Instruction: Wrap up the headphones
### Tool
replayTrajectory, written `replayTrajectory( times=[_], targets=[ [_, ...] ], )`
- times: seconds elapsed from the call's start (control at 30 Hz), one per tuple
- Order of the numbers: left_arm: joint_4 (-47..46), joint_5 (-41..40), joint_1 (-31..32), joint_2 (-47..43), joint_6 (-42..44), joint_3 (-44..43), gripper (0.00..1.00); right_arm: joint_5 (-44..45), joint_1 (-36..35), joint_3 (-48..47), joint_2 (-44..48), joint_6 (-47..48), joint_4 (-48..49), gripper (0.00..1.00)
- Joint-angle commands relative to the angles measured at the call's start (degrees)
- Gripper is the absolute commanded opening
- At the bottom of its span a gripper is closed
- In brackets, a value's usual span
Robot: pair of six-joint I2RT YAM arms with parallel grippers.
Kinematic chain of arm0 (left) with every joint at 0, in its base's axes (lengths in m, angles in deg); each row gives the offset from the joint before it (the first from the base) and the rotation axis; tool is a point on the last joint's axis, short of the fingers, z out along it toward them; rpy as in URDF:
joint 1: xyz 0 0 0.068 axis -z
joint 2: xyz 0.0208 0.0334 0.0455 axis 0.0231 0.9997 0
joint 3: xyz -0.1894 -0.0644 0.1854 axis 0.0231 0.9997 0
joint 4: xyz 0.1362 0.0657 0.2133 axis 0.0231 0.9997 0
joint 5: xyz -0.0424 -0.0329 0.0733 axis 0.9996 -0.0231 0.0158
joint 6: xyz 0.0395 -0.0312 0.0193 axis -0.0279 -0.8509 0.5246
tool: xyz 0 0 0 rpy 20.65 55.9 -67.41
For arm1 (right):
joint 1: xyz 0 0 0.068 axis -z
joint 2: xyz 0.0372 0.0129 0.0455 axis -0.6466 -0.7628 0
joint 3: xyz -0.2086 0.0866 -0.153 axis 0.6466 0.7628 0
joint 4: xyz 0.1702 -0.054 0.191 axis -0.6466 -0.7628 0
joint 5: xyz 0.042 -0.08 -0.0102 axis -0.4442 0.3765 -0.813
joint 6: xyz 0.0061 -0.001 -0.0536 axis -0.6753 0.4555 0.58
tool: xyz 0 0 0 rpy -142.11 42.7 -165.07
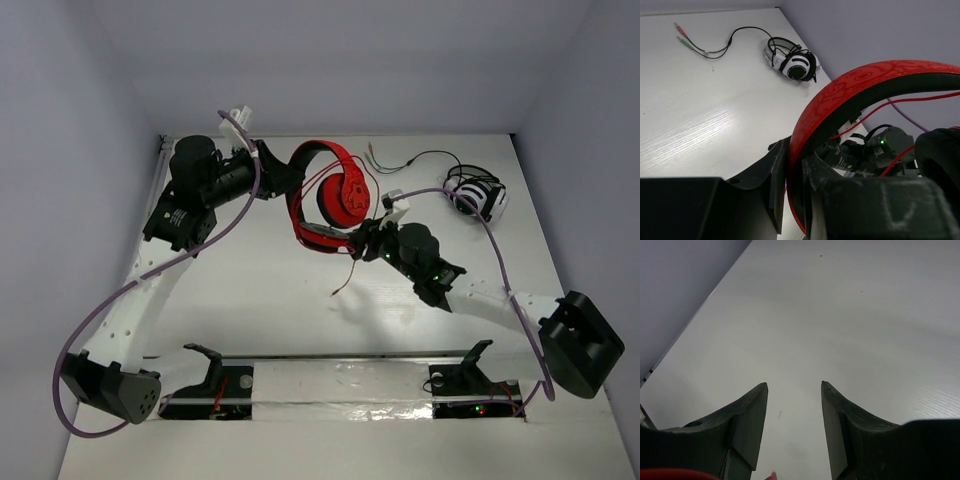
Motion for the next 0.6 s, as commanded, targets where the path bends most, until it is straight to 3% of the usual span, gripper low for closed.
replayTrajectory(
  times=[0.0, 0.27, 0.37, 0.57],
  targets=[
    [-5.49, 1.66, -1.26, -0.87, -4.74, -3.81, 0.0, -1.33, 0.27, 0.94, -1.24, -0.48, 8.85, 0.53],
    [-7.78, 2.01, -2.84, -1.13, -8.44, -3.9, 0.0, -4.66, 0.27, 3.67, -2.74, -3.29, 13.34, 0.51],
    [-8.13, 1.49, -2.85, -1.13, -8.96, -3.99, 0.0, -6.6, 0.27, 3.67, -3.7, -4.26, 14.13, 0.43],
    [-9.45, 1.31, -3.9, -1.22, -10.11, -3.46, 0.0, -5.64, 0.27, 6.13, -2.3, -5.49, 15.89, 0.46]
  ],
)
